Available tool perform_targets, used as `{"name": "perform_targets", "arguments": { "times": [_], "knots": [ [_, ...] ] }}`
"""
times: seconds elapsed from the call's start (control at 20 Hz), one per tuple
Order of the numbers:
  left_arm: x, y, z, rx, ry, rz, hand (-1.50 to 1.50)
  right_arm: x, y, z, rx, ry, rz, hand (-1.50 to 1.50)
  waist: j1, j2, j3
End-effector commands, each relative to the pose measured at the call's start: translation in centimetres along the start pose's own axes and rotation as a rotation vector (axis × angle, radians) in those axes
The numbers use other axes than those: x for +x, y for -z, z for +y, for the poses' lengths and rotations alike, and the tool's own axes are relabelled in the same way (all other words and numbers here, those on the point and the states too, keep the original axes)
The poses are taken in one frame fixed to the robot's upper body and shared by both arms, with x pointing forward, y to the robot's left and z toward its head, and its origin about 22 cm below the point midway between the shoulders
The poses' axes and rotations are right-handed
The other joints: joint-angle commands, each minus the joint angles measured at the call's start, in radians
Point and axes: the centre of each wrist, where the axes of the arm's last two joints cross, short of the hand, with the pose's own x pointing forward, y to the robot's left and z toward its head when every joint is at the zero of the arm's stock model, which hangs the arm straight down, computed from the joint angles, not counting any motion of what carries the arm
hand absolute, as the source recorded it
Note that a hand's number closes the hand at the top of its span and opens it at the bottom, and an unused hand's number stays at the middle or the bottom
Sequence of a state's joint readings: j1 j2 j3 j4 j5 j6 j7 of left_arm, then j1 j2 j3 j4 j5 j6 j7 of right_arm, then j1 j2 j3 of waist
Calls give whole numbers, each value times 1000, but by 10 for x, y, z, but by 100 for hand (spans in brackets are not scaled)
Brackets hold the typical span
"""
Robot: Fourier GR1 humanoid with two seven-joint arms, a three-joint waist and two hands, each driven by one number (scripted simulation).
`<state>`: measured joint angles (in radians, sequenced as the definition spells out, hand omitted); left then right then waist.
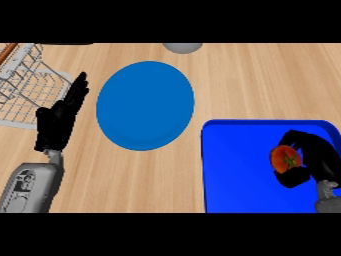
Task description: Pick the tomato from the tray and place it in the plate
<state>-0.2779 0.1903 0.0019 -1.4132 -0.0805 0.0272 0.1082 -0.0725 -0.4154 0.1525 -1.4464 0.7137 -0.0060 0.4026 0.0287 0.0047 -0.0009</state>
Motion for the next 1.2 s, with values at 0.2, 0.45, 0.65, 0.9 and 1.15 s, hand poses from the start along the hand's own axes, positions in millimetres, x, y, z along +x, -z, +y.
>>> {"name": "perform_targets", "arguments": {
  "times": [0.2,0.45,0.65,0.9,1.15],
  "knots": [
    [4,-9,14,16,0,1,0,71,13,-13,-168,-75,-284,150,-18,-6,1],
    [-7,-9,21,36,7,3,0,100,-1,-64,-354,11,-482,150,-29,-7,1],
    [2,5,-2,28,20,0,0,143,-14,-78,-369,65,-650,150,-32,-5,1],
    [1,3,-1,38,10,11,0,199,-26,-75,-287,145,-709,150,-25,-6,1],
    [-20,-3,-14,26,12,-3,0,247,-20,-40,-157,180,-699,150,-23,-3,0]
  ]
}}
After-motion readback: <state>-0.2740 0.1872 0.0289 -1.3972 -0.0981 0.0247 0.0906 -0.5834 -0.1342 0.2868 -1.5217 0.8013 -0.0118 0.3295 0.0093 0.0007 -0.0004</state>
